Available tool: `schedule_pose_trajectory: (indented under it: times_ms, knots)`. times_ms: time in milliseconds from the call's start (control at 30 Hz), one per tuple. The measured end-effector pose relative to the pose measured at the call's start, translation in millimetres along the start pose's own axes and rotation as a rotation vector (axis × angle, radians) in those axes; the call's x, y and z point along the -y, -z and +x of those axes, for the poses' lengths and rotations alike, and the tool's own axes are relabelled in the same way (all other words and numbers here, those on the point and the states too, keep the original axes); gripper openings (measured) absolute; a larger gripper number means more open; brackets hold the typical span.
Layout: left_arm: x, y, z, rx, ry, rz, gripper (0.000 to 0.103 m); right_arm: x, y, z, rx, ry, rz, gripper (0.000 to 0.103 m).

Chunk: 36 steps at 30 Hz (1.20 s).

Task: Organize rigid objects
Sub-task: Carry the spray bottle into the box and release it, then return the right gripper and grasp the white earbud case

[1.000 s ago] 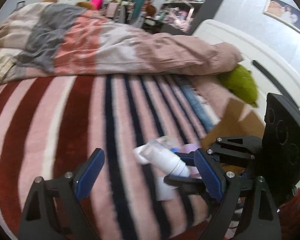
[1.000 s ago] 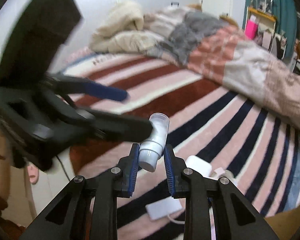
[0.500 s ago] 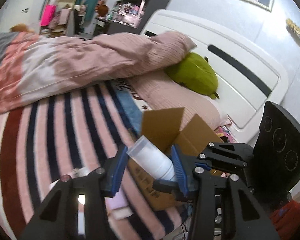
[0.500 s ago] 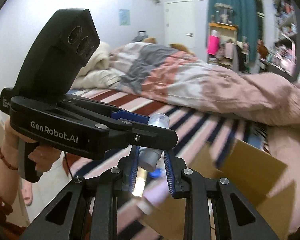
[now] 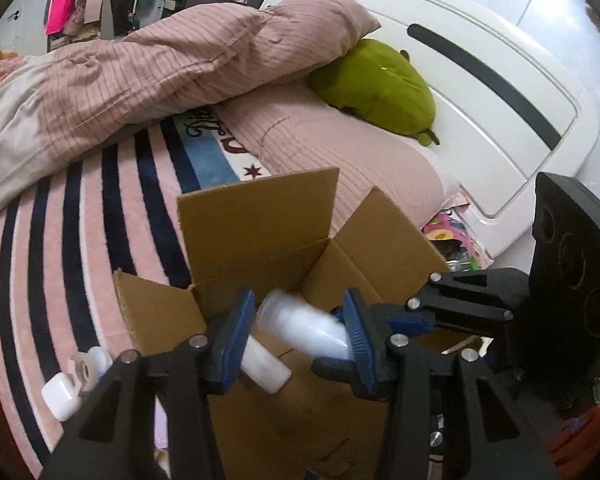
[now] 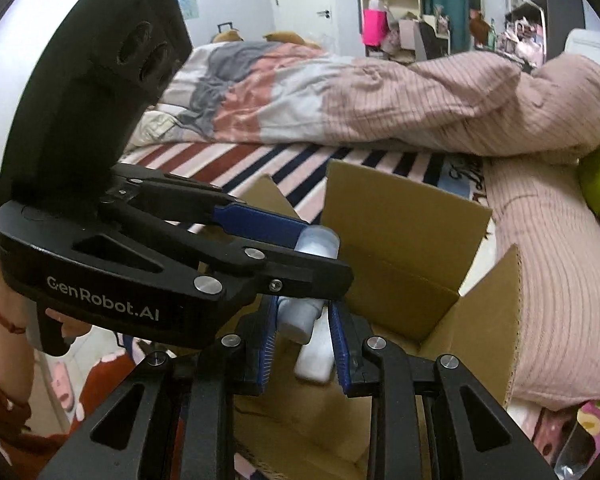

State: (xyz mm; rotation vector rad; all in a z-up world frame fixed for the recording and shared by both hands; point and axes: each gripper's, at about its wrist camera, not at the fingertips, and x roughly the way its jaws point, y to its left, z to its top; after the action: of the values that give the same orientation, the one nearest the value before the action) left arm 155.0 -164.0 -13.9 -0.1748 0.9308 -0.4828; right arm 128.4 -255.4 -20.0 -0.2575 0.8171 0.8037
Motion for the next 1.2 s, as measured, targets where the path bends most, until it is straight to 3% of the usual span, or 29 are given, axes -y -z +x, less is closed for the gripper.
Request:
schedule_pose_trajectory:
  times_ms: [33, 67, 133, 267, 467, 600, 733, 900, 1067, 1200]
  knots:
    - [-1, 1, -3, 0.005, -0.022, 0.002, 0.059, 3, 0, 2, -0.020, 0.006, 0.014, 0.031]
    - [-2, 2, -9, 0.023, -0.047, 0.007, 0.068, 4, 0, 3, -0.036, 0.016, 0.032, 0.050]
    - [-6, 5, -24, 0.067, -0.076, 0.012, 0.077, 3, 3, -2, -0.014, 0.014, 0.046, 0.068]
    - [-24, 16, -65, 0.140, -0.157, 0.001, 0.085, -11, -4, -9, 0.019, -0.006, 0.017, 0.077]
    - [-73, 42, -129, 0.227, -0.280, -0.049, 0.088, -64, -24, -14, 0.108, -0.058, -0.068, 0.080]
    - [-107, 68, -159, 0.247, -0.374, -0.074, 0.092, -112, -38, 2, 0.124, -0.155, -0.146, 0.080]
    - [-146, 101, -177, 0.243, -0.453, -0.109, 0.092, -157, -45, 40, 0.061, -0.206, -0.200, 0.080]
    - [-189, 142, -177, 0.230, -0.455, -0.174, 0.092, -181, -41, 111, -0.071, -0.255, -0.163, 0.080]
    - [-229, 180, -164, 0.195, -0.458, -0.248, 0.092, -171, -37, 193, -0.182, -0.178, -0.079, 0.079]
    - [-245, 198, -159, 0.203, -0.422, -0.304, 0.092, -161, -40, 229, -0.201, -0.060, -0.072, 0.074]
